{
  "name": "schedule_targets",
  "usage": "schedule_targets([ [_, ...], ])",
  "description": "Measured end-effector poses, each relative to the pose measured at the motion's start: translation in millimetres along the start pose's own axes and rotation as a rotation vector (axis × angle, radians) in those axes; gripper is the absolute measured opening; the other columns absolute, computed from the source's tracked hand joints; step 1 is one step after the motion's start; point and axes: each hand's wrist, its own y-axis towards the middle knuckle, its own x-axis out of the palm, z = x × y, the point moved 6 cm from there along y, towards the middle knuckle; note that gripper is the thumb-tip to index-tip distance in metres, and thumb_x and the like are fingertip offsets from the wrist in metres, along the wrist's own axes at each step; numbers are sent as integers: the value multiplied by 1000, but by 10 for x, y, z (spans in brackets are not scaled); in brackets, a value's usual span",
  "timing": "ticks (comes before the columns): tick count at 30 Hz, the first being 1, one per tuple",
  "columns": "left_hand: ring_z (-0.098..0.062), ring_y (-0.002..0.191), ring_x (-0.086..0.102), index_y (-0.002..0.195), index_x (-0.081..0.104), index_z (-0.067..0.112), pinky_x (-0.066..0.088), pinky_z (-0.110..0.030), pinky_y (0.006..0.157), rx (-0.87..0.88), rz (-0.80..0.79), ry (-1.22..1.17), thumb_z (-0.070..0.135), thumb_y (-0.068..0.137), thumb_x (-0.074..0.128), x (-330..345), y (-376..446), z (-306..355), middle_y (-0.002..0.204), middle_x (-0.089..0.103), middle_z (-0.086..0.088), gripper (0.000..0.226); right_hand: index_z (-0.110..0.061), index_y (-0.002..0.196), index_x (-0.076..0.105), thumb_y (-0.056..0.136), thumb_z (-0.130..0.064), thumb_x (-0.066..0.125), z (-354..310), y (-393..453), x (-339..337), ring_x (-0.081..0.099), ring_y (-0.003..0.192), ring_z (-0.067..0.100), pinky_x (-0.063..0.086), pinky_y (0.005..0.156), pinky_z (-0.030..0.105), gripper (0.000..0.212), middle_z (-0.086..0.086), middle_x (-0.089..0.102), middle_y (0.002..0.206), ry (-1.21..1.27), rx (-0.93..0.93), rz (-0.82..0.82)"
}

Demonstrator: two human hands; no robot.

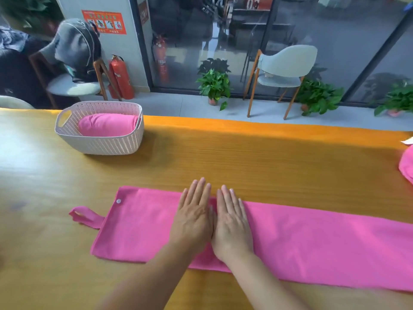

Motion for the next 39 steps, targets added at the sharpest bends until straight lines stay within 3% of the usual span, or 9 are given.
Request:
schedule_targets([
  [5,-9,147,-16,154,2,18,-12,-31,119,-32,-127,144,65,86,-18,361,-16,196,159,-9,7,85,-18,159,6,91,-55,-4,647,-169,-124,-10,150,8,-10,119,31,78,-6,-3,164,-62,28,-68],
  [11,-6,146,-19,155,0,19,-15,-30,118,-89,-172,252,62,85,-9,388,-3,188,160,-13,8,83,-17,157,-6,81,-61,-16,1691,-361,-532,-16,150,9,-19,117,30,88,-5,-12,164,-159,178,-77],
  [16,-17,150,8,153,23,11,-5,-28,120,90,-82,63,40,100,17,699,108,1239,160,11,-1,61,-16,157,-3,87,-50,-10,1574,-362,-573,-19,148,9,-17,117,30,78,-5,-12,163,8,34,-58],
  [18,-15,150,-1,153,11,15,-11,-24,118,70,-113,33,48,96,5,894,109,1557,159,0,5,67,-16,157,1,90,-46,-8,1642,-451,-555,-19,147,8,-15,118,30,74,-4,-7,164,7,-6,-77],
  [22,-6,145,-22,148,-12,20,-15,-28,118,1,-153,201,64,86,-9,1034,109,1556,155,-18,12,76,-21,154,-13,87,-63,-11,2475,-643,-773,-21,148,6,-18,117,30,79,-10,-20,159,-86,95,-85],
  [26,-9,146,-16,152,-3,17,-14,-30,118,-23,-142,212,62,90,-3,1061,149,1695,159,-12,8,76,-20,153,-16,83,-70,-19,3132,-736,-1031,-22,147,6,-19,118,29,86,-6,-20,162,-134,219,-93],
  [30,-14,149,-10,153,4,16,-4,-36,120,149,-140,99,49,99,7,1365,288,2543,159,-9,4,64,-17,157,-9,82,-51,-18,2951,-703,-1050,-23,147,8,-19,117,30,83,-5,-17,163,-47,117,-80],
  [33,-9,147,-18,153,-7,21,-12,-31,119,143,-223,125,58,93,-6,1554,300,2845,156,-20,10,71,-18,157,-9,81,-48,-17,3080,-786,-1039,-24,145,5,-17,117,30,82,-6,-16,163,-65,95,-101],
  [39,-6,141,-32,148,-22,23,-18,-31,116,108,-275,234,64,86,-17,1579,258,2829,156,-29,9,74,-19,156,-12,80,-62,-17,4119,-1066,-1364,-20,148,7,-19,118,29,87,-6,-17,163,-144,310,-67],
])
